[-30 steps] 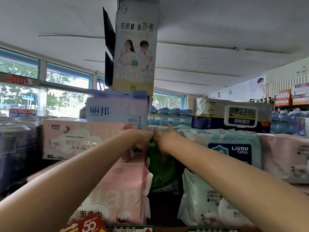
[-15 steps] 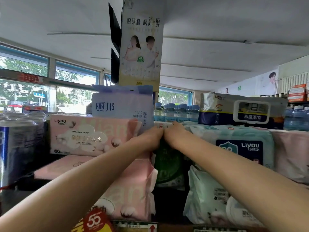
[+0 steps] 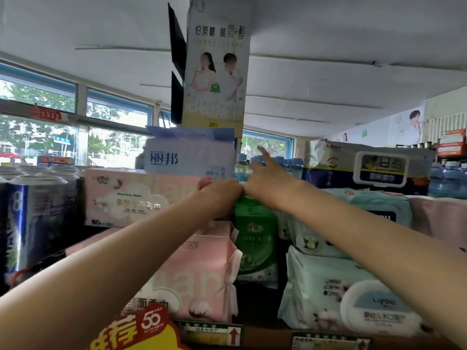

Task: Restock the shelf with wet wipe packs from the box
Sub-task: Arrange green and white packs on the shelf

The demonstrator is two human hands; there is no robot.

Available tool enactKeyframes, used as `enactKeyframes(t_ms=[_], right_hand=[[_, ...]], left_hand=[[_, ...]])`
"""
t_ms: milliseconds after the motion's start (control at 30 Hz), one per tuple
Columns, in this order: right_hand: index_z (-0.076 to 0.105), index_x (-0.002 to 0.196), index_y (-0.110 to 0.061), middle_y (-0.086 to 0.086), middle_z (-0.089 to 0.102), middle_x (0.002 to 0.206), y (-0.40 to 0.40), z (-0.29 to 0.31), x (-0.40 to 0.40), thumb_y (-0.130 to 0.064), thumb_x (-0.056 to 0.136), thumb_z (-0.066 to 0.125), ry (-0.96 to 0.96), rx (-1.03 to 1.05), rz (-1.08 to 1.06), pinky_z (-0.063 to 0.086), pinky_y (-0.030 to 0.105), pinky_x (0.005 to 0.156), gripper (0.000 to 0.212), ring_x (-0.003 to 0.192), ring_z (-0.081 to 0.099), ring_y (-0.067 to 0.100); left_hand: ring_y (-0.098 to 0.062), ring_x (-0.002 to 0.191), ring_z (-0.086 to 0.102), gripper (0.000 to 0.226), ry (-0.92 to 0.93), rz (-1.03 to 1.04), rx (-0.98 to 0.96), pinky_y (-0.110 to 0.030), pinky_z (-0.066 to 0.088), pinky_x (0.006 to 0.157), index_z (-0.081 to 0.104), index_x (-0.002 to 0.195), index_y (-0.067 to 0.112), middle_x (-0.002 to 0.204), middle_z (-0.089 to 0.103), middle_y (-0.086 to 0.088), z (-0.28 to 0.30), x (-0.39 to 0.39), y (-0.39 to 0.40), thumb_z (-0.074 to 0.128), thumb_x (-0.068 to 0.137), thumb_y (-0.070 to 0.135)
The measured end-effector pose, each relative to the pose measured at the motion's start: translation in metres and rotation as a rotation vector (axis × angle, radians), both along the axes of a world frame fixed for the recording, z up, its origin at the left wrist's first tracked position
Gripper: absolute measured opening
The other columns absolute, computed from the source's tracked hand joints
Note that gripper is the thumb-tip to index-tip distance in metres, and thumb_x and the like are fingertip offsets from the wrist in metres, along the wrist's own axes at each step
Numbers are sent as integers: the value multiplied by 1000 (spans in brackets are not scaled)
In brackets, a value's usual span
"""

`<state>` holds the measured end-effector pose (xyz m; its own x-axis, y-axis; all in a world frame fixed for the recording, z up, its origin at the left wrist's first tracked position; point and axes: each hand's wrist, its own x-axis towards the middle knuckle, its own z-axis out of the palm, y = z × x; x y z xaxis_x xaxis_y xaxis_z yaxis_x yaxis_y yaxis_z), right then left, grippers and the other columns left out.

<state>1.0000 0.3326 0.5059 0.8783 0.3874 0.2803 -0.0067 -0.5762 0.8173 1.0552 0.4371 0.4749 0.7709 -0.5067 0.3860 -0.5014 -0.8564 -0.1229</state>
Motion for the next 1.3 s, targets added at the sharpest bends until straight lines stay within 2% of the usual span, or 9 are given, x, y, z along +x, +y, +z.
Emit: enactKeyframes(t_ms=[133,300,400,533,667,867,1067,1167,1300], right_hand=[[63,98,-15,0,63,100,-25,25,-29,-14,96,40,-154,163,71,-1,57,112,24,121,42,23],[46,71,-22,-6,49,80,-64,34,-52,-24,95,41,-96,360,8,10,52,112,24,116,45,23],[55,84,-24,-2,53,93,-91,31,-70,-30,90,51,-40,488,29,28,41,101,9,108,51,23],[57,113,-16,0,58,113,-136,28,-93,-37,84,63,74,678,47,37,24,79,37,100,52,15],[39,133,-23,-3,46,136,-172,15,-112,-41,72,74,258,808,-75,32,19,94,73,117,45,12],[-17,145,-30,4,16,154,-195,-26,-111,-68,67,62,64,349,-128,3,47,115,118,141,20,23],[-24,143,-27,11,10,153,-198,-39,-112,-65,70,60,-60,282,76,-5,55,113,117,141,13,29],[-27,142,-28,11,2,153,-190,-47,-108,-51,73,66,-18,289,163,1,56,113,118,140,12,33],[-24,142,-34,10,-4,154,-186,-49,-101,-43,75,67,34,367,220,6,57,113,114,140,9,37]], left_hand=[[-24,114,55,29,-165,-127,-47,-34,43,96,57,118,11,128,54,-8,12,-12,5,49,91,7],[-25,113,54,32,-200,-233,-156,-39,46,97,56,119,14,127,51,-7,25,-28,-7,47,90,4],[-23,113,52,35,-259,-430,-259,-38,44,97,51,124,16,126,49,-7,24,-48,-25,51,89,14],[-22,133,29,60,-276,-518,20,-43,32,110,31,140,22,144,31,-3,4,-75,-53,55,88,39],[-28,139,15,89,-135,-359,126,-53,21,114,12,147,22,152,17,-3,-1,-79,-79,62,79,51],[-30,135,23,105,-107,-211,138,-59,20,111,6,145,29,147,23,-1,-3,-84,-108,69,67,59],[-28,136,19,103,-185,-143,58,-55,20,112,8,145,29,148,21,0,-14,-93,-112,68,67,57],[-34,138,10,100,-197,-89,-148,-57,21,111,8,145,32,151,8,-3,-31,-109,-108,72,69,48],[-35,137,21,114,173,-30,-576,-53,22,114,1,147,28,151,18,-9,-46,-124,-92,80,65,37]])
